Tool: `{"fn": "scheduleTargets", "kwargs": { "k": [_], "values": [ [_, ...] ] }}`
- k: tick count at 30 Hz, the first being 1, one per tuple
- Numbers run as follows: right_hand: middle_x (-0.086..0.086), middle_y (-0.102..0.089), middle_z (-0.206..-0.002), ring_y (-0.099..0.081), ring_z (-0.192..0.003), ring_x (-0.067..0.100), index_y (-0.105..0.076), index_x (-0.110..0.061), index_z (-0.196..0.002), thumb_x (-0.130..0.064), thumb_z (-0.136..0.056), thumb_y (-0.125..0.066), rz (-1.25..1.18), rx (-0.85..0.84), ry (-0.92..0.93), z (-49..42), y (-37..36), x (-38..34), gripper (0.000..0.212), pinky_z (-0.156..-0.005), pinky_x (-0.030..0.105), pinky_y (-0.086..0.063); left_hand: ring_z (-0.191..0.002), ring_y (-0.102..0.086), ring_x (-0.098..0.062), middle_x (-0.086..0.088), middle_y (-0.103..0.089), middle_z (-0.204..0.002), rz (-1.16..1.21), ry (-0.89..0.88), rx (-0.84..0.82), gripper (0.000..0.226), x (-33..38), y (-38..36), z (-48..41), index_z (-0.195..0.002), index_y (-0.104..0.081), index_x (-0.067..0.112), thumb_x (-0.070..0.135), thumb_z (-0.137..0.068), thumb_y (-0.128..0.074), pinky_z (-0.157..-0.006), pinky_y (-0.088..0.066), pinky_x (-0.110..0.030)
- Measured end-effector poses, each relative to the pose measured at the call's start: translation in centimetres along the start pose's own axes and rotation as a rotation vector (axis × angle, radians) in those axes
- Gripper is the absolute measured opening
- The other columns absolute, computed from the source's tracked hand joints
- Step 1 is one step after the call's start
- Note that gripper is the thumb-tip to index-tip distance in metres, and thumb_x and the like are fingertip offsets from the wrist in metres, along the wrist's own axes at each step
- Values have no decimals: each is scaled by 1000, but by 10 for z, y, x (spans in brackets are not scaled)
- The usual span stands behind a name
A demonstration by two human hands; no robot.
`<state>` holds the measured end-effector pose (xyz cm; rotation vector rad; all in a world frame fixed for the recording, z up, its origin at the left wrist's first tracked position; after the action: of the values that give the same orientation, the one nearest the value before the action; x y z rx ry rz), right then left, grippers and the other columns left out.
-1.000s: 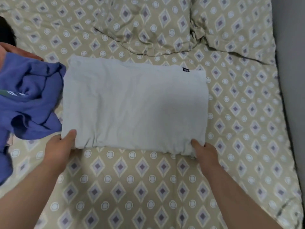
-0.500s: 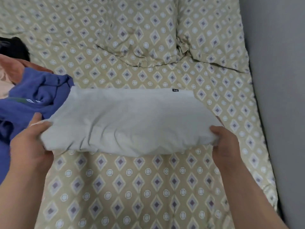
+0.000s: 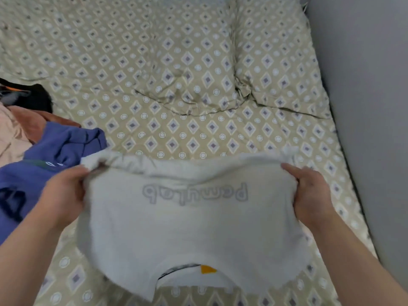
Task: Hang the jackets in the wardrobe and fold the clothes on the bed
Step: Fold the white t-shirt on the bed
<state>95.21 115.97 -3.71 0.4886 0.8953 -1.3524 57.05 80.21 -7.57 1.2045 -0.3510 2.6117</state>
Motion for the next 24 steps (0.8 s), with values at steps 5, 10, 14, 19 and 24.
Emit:
{"fn": "scheduleTargets", "kwargs": {
  "k": [5,10,14,19,24],
  "values": [
    [5,-37,-155,-44,-136,30,-41,-25,-152,4,-85,-55,899,-49,13,-82,-9,46,74,-112,44,-39,-96,-60,-21,-2,-53,-142,-696,-95,39,60,-35,-25,-67,-137,-59,21,-9,-86,-56,-67,-50,-22],
    [3,-35,-158,-38,-141,26,-29,-22,-156,-1,-88,-59,1053,-25,56,-118,13,69,77,-113,42,-36,-132,-43,-16,2,-42,-150,-965,-200,-22,83,-60,-21,-99,-150,-42,18,-10,-78,-70,-102,-32,-12],
    [13,-66,-123,-64,-104,31,-61,-11,-116,-39,-90,-69,989,65,-54,-108,47,89,39,-95,47,-51,-101,-60,-26,-10,-62,-122,-904,-229,148,57,-77,-8,-81,-126,-59,18,15,-73,-80,-88,-46,-19],
    [8,-74,-112,-72,-100,31,-65,-12,-120,-38,-78,-78,528,-88,-401,-83,63,120,51,-88,43,-57,-79,-66,-28,-8,-72,-96,-808,26,245,73,-103,29,-67,-103,-67,12,65,-54,-76,-66,-51,-38],
    [7,-73,-114,-71,-102,29,-60,-11,-125,-18,-79,-81,793,-337,-504,-49,79,139,51,-85,40,-59,-92,-72,-38,-18,-73,-110,-528,399,-133,42,-150,63,-36,-111,-72,7,20,-72,-80,-71,-60,-46]
  ]
}}
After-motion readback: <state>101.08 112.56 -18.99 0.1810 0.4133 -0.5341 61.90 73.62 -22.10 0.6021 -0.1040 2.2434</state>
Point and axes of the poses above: each hand's wrist, its own z-axis away from the middle knuckle, its own y-axis out of the back of the hand, x = y × z, the point moved 7 cm from there along -z, towards the middle knuckle
